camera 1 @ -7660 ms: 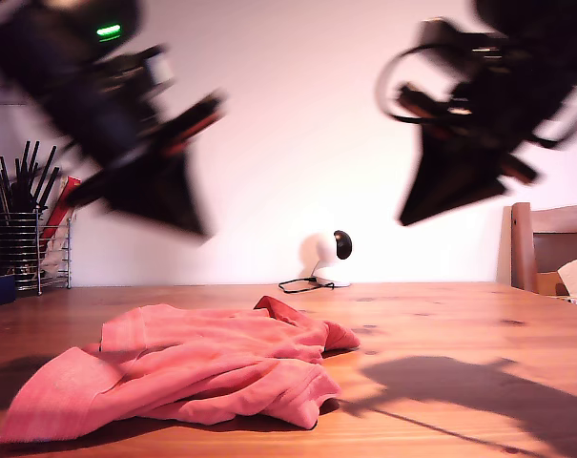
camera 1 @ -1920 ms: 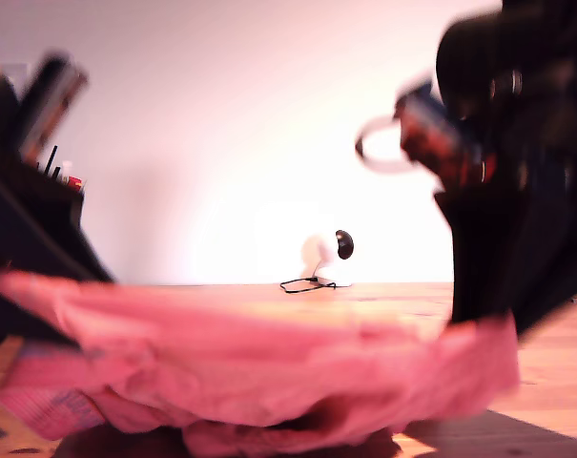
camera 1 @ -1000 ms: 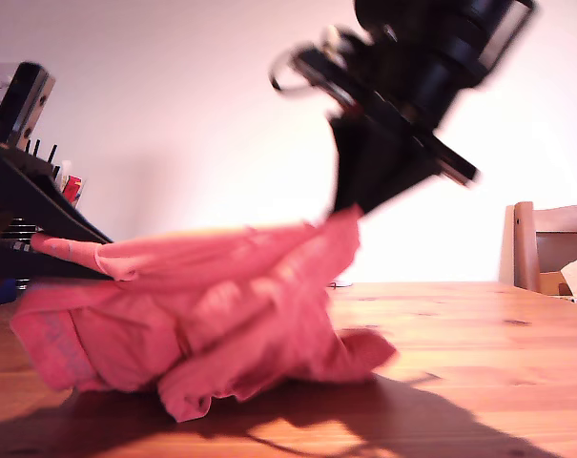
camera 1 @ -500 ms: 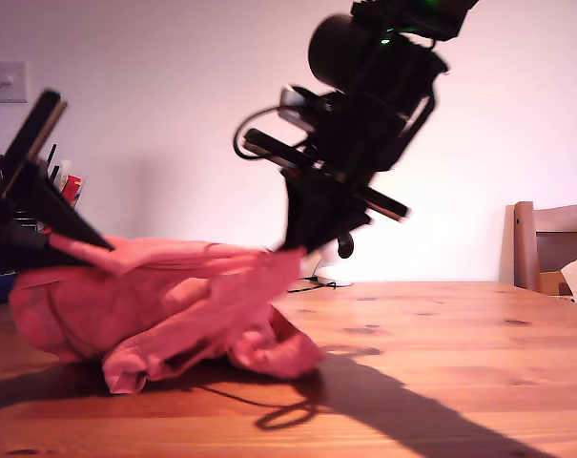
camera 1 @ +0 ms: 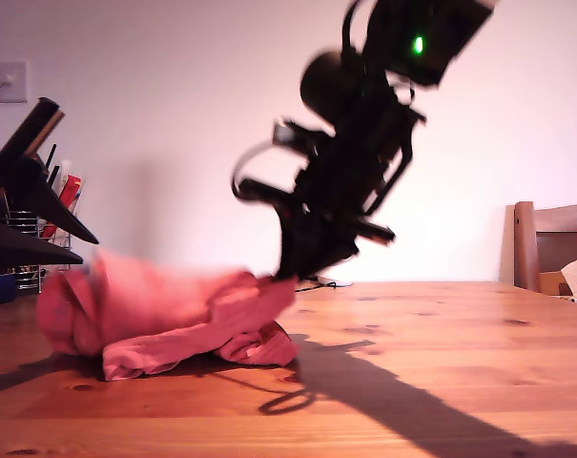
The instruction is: Fold the underwear in front of you. After folding it, place it to the right side.
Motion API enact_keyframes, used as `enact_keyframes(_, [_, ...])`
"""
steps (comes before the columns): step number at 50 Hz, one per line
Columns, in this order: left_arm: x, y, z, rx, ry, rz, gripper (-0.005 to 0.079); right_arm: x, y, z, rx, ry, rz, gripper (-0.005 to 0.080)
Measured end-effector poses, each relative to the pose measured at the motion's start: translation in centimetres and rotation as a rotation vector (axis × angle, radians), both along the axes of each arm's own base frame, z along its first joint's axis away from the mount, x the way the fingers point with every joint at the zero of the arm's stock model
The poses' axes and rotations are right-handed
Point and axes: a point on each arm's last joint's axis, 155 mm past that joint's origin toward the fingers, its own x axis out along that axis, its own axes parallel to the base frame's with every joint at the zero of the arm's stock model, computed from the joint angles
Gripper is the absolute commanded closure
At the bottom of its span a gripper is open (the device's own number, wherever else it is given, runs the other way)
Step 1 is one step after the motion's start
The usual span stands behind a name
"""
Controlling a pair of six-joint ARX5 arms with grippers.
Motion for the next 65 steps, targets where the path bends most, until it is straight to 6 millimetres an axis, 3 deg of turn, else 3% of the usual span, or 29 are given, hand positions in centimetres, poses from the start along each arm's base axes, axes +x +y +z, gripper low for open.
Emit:
enact_keyframes(10, [1.3, 1.2, 1.1, 0.112, -0.131, -0.004, 0.0553, -0.5, -0.2, -0.3, -0.009, 0.023, 0.004, 0.0765])
enact_keyframes(17, [3.2, 1.9, 1.7, 0.206, -0.207, -0.056, 0.071, -1.0, 0.0, -0.5, 0.002, 0.048, 0.019, 0.0765])
enact_keyframes(19, [3.8, 1.7, 1.4, 0.211, -0.204, -0.077, 0.0768, -1.3, 0.1, -0.5, 0.006, 0.061, 0.026, 0.0765])
enact_keyframes(31, [5.7, -0.3, -3.3, 0.267, -0.133, -0.277, 0.0764, -3.0, 0.1, -1.1, 0.01, 0.137, 0.051, 0.0765])
enact_keyframes(37, [8.0, -0.7, -4.3, 0.322, -0.124, -0.35, 0.0764, -3.3, 0.1, -1.2, 0.011, 0.148, 0.055, 0.0765])
enact_keyframes(45, [10.4, 0.5, -4.9, 0.38, -0.103, -0.36, 0.0764, -4.2, -0.1, -1.5, 0.005, 0.189, 0.064, 0.0765])
enact_keyframes(54, [8.5, 1.4, -7.0, 0.417, 0.011, -0.397, 0.0764, -4.7, -0.2, -1.6, -0.001, 0.213, 0.072, 0.0765])
enact_keyframes(65, [5.1, 0.5, -8.9, 0.414, 0.143, -0.474, 0.0764, -5.1, -0.5, -1.4, -0.023, 0.222, 0.095, 0.0765])
